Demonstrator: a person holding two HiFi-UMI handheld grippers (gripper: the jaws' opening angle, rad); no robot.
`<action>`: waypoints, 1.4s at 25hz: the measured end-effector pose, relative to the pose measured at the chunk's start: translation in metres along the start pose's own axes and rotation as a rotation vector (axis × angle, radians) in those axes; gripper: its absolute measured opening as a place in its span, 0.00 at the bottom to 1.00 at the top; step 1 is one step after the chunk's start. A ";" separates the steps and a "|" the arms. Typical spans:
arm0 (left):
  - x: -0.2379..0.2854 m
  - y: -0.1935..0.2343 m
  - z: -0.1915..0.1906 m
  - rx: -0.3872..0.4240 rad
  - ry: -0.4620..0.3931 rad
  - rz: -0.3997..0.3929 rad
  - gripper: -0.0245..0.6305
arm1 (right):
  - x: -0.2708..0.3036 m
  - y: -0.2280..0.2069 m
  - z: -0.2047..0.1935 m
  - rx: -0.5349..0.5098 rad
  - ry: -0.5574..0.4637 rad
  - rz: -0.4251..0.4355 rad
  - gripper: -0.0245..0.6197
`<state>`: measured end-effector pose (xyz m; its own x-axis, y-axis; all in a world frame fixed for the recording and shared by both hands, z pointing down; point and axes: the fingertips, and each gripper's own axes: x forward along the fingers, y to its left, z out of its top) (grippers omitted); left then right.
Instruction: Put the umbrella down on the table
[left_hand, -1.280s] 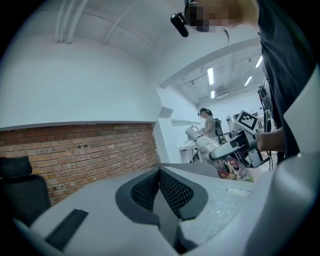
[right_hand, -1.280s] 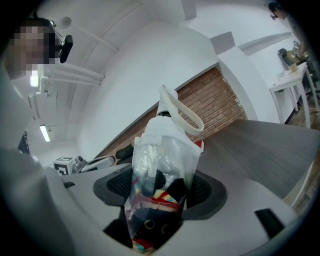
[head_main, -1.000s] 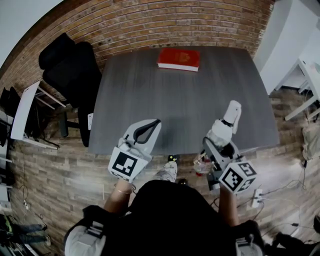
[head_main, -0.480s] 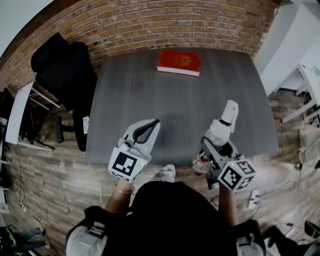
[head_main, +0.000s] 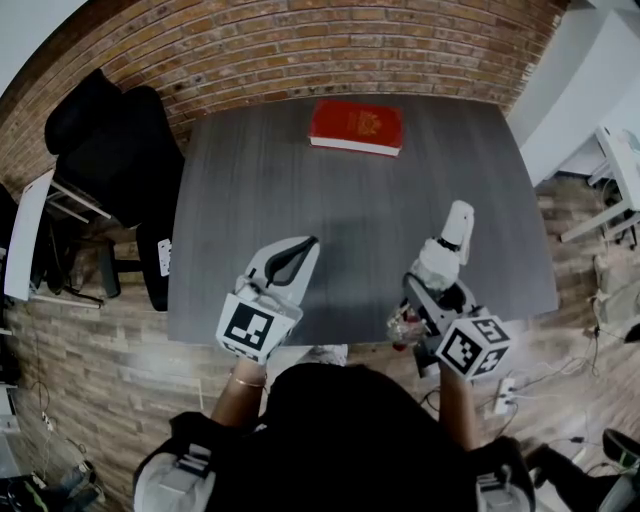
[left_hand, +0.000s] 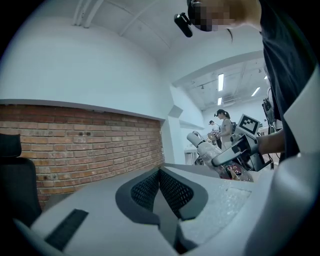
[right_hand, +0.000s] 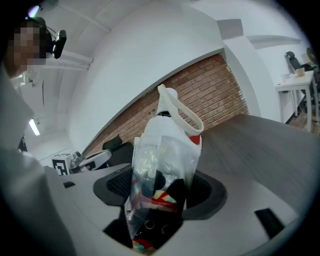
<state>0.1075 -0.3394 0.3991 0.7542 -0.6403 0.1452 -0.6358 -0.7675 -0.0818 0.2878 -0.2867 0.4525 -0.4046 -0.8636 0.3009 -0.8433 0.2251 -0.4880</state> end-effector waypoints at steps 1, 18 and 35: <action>0.003 0.004 -0.002 -0.003 0.001 0.001 0.04 | 0.004 -0.002 0.001 -0.002 0.004 -0.003 0.49; 0.030 0.061 -0.036 -0.071 0.026 0.025 0.04 | 0.074 -0.033 -0.013 -0.015 0.122 -0.060 0.49; 0.045 0.101 -0.053 -0.108 0.038 0.023 0.04 | 0.123 -0.058 -0.036 0.003 0.227 -0.114 0.49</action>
<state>0.0683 -0.4436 0.4501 0.7335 -0.6548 0.1823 -0.6687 -0.7433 0.0211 0.2739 -0.3894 0.5473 -0.3765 -0.7597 0.5301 -0.8869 0.1304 -0.4431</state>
